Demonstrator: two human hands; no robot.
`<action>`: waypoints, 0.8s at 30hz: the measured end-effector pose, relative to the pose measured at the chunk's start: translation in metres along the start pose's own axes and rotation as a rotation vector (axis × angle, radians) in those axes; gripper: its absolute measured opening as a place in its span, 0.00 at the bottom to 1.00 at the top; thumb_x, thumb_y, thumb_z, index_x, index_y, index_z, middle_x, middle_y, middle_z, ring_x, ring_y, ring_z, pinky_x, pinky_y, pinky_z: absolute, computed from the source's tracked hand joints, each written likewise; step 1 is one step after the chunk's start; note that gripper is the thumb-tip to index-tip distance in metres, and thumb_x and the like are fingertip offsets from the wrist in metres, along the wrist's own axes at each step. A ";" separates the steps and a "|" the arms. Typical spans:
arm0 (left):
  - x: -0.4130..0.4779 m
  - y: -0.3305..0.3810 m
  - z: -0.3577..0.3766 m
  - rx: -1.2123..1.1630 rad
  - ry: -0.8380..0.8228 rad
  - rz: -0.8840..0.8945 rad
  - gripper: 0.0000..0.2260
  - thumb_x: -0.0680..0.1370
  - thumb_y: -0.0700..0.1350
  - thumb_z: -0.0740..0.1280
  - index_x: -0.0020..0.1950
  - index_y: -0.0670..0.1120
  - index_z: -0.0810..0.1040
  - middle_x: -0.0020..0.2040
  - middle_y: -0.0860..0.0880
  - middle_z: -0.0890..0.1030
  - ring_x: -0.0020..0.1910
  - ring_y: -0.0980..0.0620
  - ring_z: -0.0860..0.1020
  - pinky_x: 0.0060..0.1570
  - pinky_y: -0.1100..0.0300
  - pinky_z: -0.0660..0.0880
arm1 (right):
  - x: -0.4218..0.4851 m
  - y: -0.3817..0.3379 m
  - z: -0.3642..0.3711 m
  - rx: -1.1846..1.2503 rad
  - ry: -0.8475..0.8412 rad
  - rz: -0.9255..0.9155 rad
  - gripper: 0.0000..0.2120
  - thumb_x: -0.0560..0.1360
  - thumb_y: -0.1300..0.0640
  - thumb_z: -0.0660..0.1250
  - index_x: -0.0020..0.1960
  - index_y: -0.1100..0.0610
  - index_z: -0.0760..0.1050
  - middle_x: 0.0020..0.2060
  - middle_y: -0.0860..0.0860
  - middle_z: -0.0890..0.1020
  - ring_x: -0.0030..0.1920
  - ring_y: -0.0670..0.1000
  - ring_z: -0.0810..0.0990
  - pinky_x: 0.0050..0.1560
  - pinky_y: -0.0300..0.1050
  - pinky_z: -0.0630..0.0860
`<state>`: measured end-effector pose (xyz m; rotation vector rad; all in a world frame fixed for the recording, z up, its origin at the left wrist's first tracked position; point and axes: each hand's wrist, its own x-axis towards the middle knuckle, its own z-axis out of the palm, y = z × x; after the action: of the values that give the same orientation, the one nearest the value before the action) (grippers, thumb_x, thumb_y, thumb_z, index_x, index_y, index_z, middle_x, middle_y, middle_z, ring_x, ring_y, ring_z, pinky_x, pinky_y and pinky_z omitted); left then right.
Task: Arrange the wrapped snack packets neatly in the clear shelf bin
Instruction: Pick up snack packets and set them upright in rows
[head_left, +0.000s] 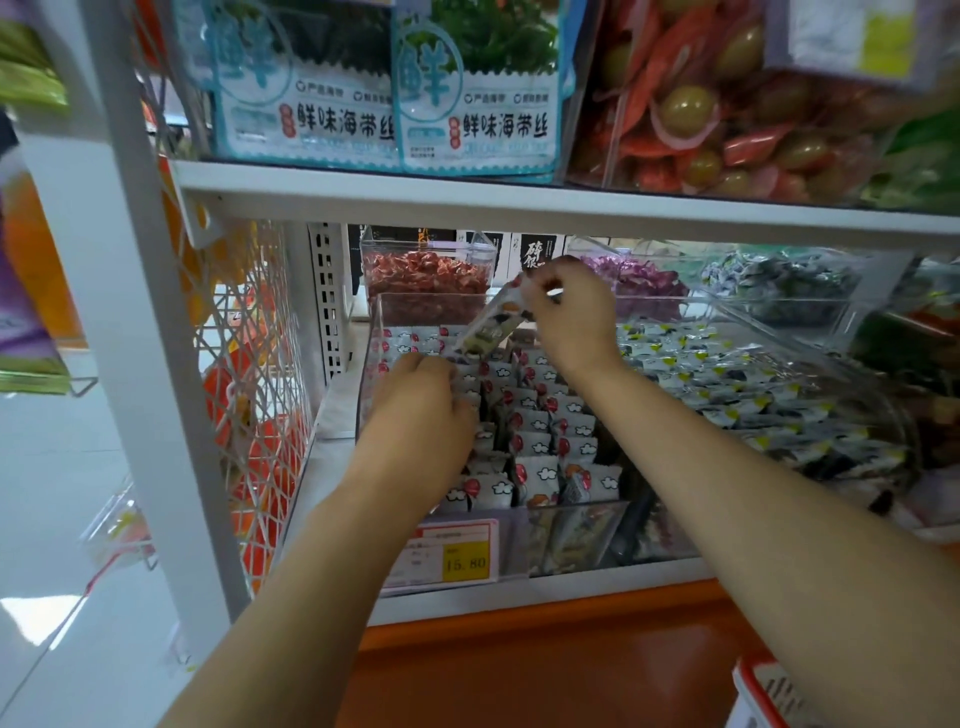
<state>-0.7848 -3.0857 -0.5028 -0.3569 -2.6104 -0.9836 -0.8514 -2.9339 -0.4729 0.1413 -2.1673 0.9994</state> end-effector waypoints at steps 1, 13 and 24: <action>-0.001 0.001 -0.001 -0.025 0.038 0.006 0.15 0.80 0.41 0.59 0.66 0.41 0.71 0.66 0.44 0.69 0.59 0.45 0.72 0.55 0.59 0.68 | -0.006 -0.002 -0.009 0.053 0.041 0.034 0.04 0.78 0.62 0.63 0.44 0.61 0.75 0.43 0.52 0.77 0.45 0.53 0.77 0.44 0.39 0.70; -0.022 0.012 -0.007 -0.461 -0.071 -0.007 0.10 0.79 0.47 0.61 0.45 0.46 0.80 0.40 0.44 0.80 0.39 0.47 0.76 0.39 0.58 0.74 | -0.098 -0.006 -0.078 0.760 0.096 0.432 0.07 0.78 0.64 0.61 0.42 0.62 0.75 0.37 0.55 0.79 0.31 0.46 0.81 0.34 0.38 0.79; -0.016 0.008 -0.005 -1.043 0.001 -0.331 0.10 0.77 0.43 0.64 0.36 0.42 0.73 0.27 0.51 0.79 0.28 0.56 0.78 0.30 0.67 0.76 | -0.104 0.000 -0.074 1.099 -0.004 0.567 0.05 0.74 0.70 0.63 0.47 0.64 0.75 0.33 0.53 0.83 0.36 0.51 0.84 0.36 0.38 0.79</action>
<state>-0.7663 -3.0847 -0.5008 -0.1355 -1.9516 -2.3964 -0.7335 -2.9024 -0.5100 0.0293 -1.4307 2.4169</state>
